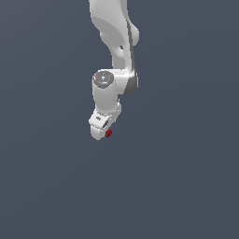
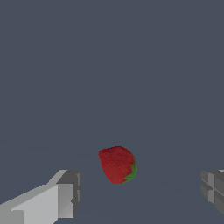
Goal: Pick up the object and move it to a goal position.
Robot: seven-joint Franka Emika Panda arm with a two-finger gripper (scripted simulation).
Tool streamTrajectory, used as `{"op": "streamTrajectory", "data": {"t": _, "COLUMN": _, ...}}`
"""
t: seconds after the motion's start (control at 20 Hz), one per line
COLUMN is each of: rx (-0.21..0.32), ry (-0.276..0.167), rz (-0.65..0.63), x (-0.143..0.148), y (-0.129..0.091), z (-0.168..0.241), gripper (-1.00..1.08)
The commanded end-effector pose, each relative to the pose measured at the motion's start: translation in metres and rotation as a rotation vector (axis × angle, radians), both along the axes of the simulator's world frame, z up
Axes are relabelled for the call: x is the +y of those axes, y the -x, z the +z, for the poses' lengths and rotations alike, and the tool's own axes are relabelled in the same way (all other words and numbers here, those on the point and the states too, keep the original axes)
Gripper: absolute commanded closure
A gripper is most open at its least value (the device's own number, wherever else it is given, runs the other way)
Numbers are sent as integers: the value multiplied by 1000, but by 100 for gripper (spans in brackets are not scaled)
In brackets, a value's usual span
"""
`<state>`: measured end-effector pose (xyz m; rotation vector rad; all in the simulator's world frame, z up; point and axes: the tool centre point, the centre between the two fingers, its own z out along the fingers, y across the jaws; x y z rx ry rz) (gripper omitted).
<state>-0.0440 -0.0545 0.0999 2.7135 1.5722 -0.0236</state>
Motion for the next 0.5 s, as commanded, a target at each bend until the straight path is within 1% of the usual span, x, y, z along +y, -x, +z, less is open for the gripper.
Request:
{"op": "streamTrajectory", "data": {"t": 0.0, "rx": 0, "ry": -2, "rz": 66, "x": -2, "y": 3, "z": -4, "gripper": -92}}
{"op": "streamTrajectory", "data": {"t": 0.45, "rx": -3, "ry": -8, "rz": 294, "x": -9, "y": 12, "z": -17, "gripper": -92}}
